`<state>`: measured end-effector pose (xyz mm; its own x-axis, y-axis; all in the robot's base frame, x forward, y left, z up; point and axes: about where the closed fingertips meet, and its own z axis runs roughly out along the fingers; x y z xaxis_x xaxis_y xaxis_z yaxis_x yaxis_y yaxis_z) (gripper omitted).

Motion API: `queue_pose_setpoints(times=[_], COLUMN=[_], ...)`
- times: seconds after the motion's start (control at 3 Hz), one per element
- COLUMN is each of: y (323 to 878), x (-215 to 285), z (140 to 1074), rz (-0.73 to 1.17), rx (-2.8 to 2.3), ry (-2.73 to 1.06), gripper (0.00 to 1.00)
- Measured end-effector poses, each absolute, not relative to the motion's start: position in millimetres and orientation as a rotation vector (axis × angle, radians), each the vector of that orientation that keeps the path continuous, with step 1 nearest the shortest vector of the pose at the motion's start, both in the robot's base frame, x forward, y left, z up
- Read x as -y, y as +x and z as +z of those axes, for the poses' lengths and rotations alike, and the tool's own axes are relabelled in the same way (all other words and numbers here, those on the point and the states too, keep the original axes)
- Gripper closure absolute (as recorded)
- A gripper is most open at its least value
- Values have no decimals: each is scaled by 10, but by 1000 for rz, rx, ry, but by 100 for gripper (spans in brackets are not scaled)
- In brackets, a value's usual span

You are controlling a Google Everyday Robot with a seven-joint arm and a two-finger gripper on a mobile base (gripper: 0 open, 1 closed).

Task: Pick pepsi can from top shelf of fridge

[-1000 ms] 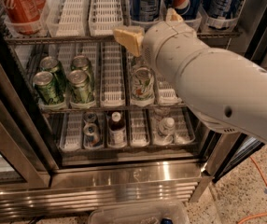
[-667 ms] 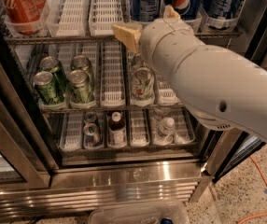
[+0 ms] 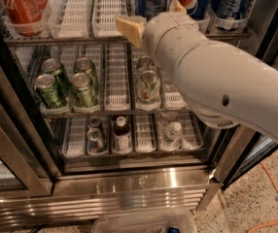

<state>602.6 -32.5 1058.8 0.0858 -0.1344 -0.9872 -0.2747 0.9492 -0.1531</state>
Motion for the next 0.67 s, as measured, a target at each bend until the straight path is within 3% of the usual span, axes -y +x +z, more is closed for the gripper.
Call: queue_pose_setpoints(times=[0.67], y=[6009], x=[322], z=[10626], rz=[118], rx=[-1480], ry=[-316], gripper=[21])
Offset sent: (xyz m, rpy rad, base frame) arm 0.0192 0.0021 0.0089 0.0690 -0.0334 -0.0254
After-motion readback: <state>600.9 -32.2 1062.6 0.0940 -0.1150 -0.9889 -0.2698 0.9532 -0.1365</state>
